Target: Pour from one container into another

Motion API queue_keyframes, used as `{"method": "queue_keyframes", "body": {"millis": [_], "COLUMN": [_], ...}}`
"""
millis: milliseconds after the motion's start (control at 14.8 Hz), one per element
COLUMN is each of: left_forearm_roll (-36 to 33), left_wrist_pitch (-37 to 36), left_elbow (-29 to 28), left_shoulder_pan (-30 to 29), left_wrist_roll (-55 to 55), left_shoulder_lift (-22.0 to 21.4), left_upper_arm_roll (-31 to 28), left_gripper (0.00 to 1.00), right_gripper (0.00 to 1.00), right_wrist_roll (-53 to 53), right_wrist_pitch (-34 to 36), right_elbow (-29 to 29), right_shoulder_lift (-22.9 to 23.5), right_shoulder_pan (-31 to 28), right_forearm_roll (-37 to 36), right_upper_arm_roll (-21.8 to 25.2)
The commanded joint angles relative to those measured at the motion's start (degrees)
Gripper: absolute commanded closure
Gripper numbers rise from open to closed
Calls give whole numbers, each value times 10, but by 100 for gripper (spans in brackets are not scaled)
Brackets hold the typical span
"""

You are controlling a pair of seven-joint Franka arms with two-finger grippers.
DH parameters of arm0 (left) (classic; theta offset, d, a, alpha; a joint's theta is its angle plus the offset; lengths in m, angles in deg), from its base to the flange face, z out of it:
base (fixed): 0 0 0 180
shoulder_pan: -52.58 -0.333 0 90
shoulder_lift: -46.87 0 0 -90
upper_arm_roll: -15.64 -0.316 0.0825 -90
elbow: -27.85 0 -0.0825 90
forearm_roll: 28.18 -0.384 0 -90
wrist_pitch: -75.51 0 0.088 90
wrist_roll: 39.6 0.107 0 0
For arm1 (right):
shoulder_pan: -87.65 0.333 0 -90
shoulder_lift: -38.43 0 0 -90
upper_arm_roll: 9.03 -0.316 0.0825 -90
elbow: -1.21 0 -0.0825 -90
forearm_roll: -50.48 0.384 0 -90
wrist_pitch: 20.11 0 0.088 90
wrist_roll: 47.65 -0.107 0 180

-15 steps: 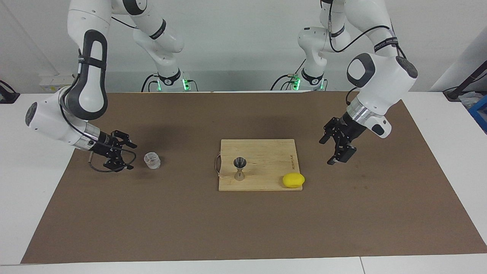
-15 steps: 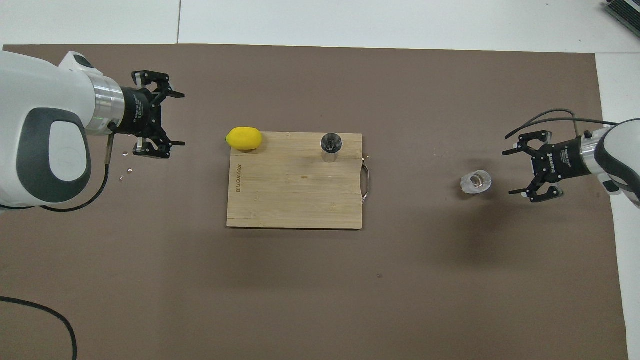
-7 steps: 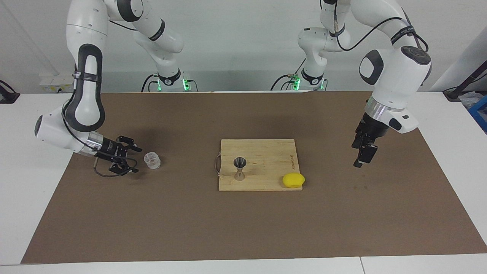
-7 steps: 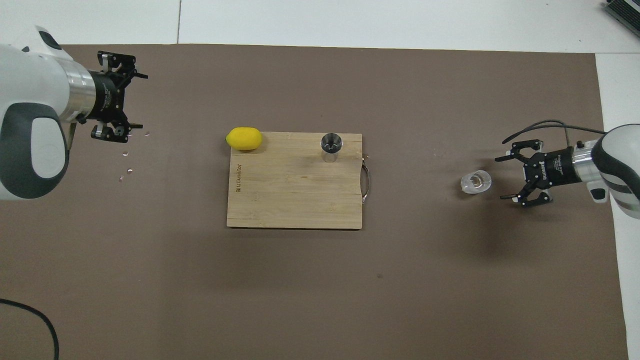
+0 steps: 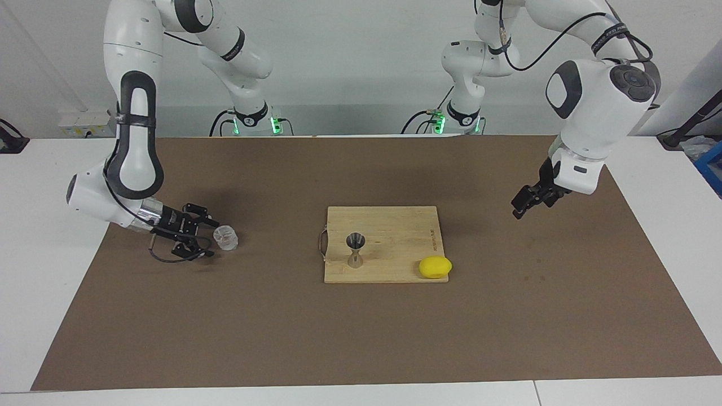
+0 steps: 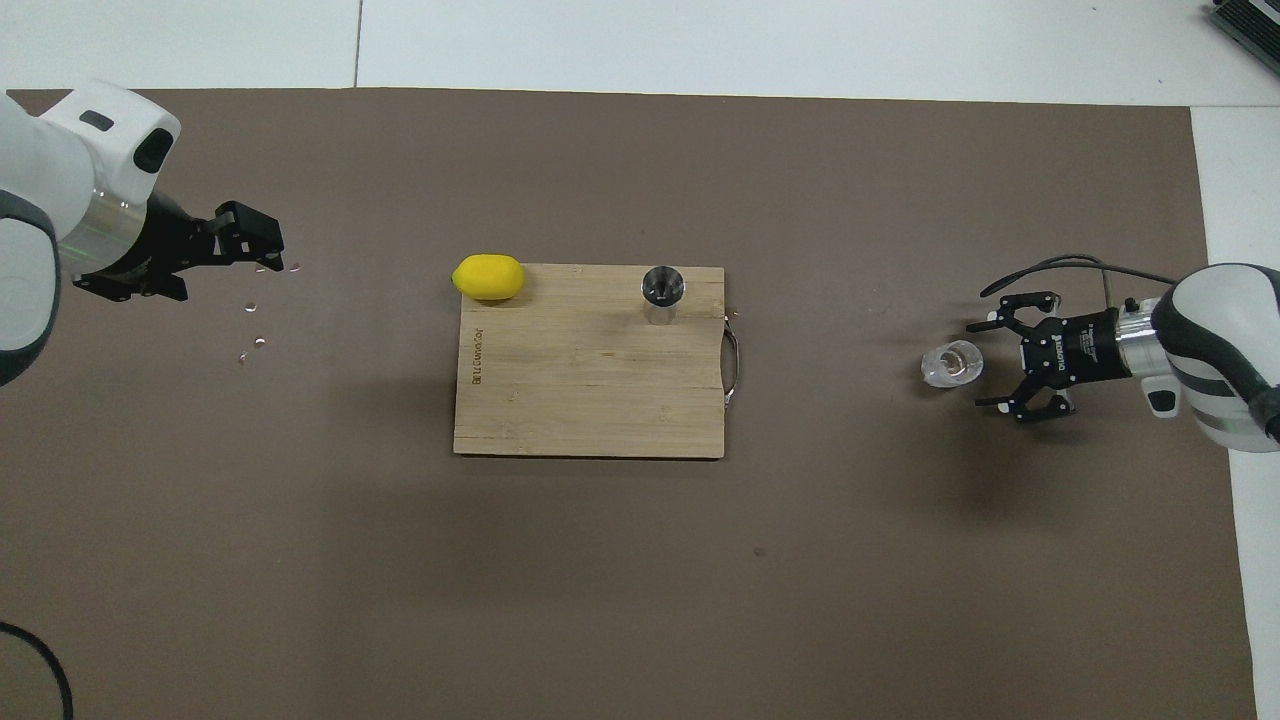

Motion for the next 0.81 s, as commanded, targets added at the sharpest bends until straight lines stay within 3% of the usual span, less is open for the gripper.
{"method": "queue_keyframes", "body": {"millis": [0,473,608,743], "left_forearm_roll": [-17,-36,-34,-34], "left_wrist_pitch": [-54,-161,-159,-166], "left_elbow": [-21,27,32,29], "left_shoulder_pan": [-27,-37,-34,-42], "left_wrist_roll": [122,202,198,198], "left_shoulder_lift": [-60,-78,-77,-80], "left_upper_arm_roll": [4,10,10,17], "left_gripper": [0,0,0,0], "right_gripper": [0,3,33,74], "right_wrist_roll": [17,24,25,21], "right_wrist_pitch": [-11,-7,-6,-1], "right_elbow": [-23,-25,-25,-24], "right_shoulder_lift": [-12,-13,-13,-13], "right_shoulder_pan": [-1,6,6,6], "right_forearm_roll": [44,45,51,67], "right_upper_arm_roll": [-5,-5,-5,-5]}}
